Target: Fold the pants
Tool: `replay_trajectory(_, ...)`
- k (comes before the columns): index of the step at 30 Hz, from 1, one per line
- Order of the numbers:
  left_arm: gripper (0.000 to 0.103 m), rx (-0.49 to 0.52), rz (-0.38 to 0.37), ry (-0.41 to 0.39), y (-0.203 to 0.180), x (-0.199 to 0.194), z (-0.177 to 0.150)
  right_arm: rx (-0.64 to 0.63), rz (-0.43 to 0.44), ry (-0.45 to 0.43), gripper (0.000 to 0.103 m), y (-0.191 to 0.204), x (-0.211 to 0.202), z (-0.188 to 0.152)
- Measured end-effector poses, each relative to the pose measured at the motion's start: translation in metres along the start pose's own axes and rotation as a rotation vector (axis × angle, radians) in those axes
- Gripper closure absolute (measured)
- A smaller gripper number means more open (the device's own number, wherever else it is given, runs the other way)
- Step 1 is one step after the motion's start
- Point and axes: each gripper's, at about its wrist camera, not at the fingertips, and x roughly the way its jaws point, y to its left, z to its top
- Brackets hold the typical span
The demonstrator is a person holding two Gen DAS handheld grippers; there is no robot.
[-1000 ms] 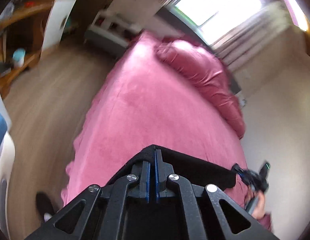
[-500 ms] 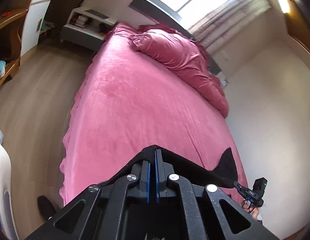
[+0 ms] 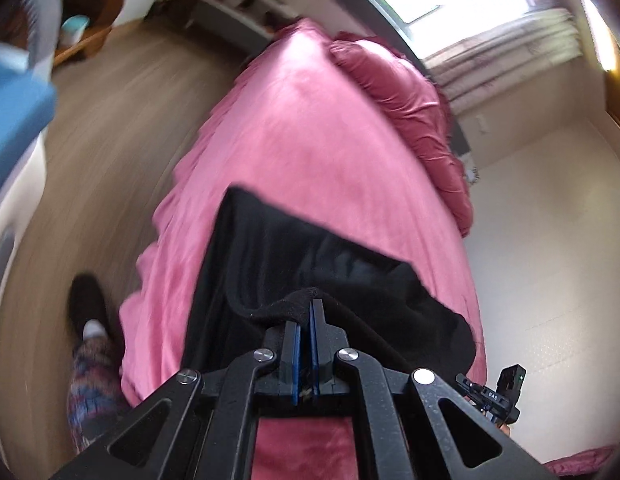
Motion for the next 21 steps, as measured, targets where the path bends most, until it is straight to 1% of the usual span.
replay_trajectory(2,0.100,-0.022,0.022,0.012,0.010,0.004,-0.012,-0.018,-0.031,0.034,0.095,-0.001,0.007,-0.014)
replay_trajectory(5,0.100,-0.054,0.042,0.025,0.023,0.008,-0.024,-0.012,-0.062,0.060,0.095,-0.006,0.017,-0.022)
replay_trajectory(8,0.100,-0.051,0.063,0.036,0.026,0.008,-0.028,0.002,-0.069,0.050,0.095,-0.009,0.018,-0.024)
replay_trajectory(9,0.100,-0.051,0.058,0.036,0.026,0.008,-0.029,0.001,-0.069,0.042,0.095,-0.008,0.016,-0.025)
replay_trajectory(10,0.100,-0.041,0.057,0.033,0.025,0.007,-0.030,-0.003,-0.067,0.026,0.095,-0.004,0.011,-0.023)
replay_trajectory(12,0.100,-0.021,0.080,0.036,0.024,0.006,-0.033,-0.009,-0.059,0.008,0.095,-0.001,-0.002,-0.027)
replay_trajectory(14,0.098,-0.020,0.093,0.052,0.028,0.010,-0.037,-0.018,-0.061,0.010,0.095,0.000,-0.005,-0.029)
replay_trajectory(15,0.095,-0.026,0.114,0.057,0.031,0.013,-0.039,-0.016,-0.067,0.018,0.095,-0.002,-0.004,-0.032)
replay_trajectory(16,0.094,-0.035,0.137,0.064,0.033,0.015,-0.040,-0.009,-0.075,0.030,0.095,-0.006,0.000,-0.035)
replay_trajectory(17,0.090,-0.044,0.146,0.071,0.037,0.017,-0.041,0.006,-0.081,0.043,0.095,-0.012,0.005,-0.038)
replay_trajectory(19,0.077,-0.092,0.150,0.070,0.046,0.011,-0.042,0.019,-0.093,0.057,0.095,-0.019,0.014,-0.041)
replay_trajectory(21,0.076,-0.133,0.152,0.043,0.053,0.000,-0.040,0.055,-0.087,0.074,0.095,-0.026,0.024,-0.043)
